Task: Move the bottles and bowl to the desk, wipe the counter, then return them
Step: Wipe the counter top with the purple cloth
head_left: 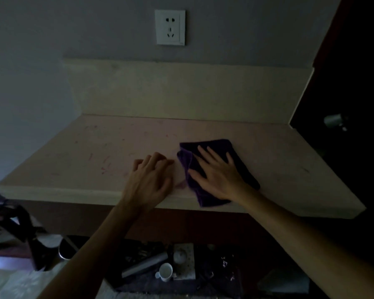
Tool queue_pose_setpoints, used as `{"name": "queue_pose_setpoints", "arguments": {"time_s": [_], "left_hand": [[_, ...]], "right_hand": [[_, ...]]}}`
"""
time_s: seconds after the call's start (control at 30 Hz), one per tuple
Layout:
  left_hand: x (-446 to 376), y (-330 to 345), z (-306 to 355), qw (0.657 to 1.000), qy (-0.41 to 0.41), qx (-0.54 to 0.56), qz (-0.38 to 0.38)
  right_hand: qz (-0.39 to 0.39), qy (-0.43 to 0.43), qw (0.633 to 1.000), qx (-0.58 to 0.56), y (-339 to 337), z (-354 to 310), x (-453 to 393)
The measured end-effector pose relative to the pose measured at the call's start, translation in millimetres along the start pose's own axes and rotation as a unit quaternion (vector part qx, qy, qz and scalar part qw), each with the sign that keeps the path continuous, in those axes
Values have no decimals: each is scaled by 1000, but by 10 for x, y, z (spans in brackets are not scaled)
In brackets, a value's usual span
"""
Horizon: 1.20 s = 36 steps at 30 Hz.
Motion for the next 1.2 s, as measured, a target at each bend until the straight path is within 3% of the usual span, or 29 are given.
{"name": "queue_pose_setpoints", "arguments": {"time_s": [0.2,0.47,0.6,0.77,1.03,1.2], "left_hand": [[62,-86,-419,1000,3,-26,17],[50,-22,-506,1000,-2,-16,-11],[47,-19,-511,1000,1,-23,-21],[79,-35,-503,999,-9,-30,-17],[158,-180,-655,999,-34,-7,25],[264,-259,-1169,998,-42,-44,24]], "right_hand": [[-2,8,1000,0,23,-41,32],[-12,40,999,-5,5,139,-1572],[-18,62,998,-4,16,116,-1913],[-18,43,999,-9,38,-105,-1514],[-4,-54,998,-7,91,-730,-148],[-5,-60,998,-5,101,-740,-219]]}}
Point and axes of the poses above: each hand's wrist, its own x-axis away from the middle knuckle, its own y-axis out of the palm, z = x × y, the point moved 9 cm from there along -x, towards the middle knuckle
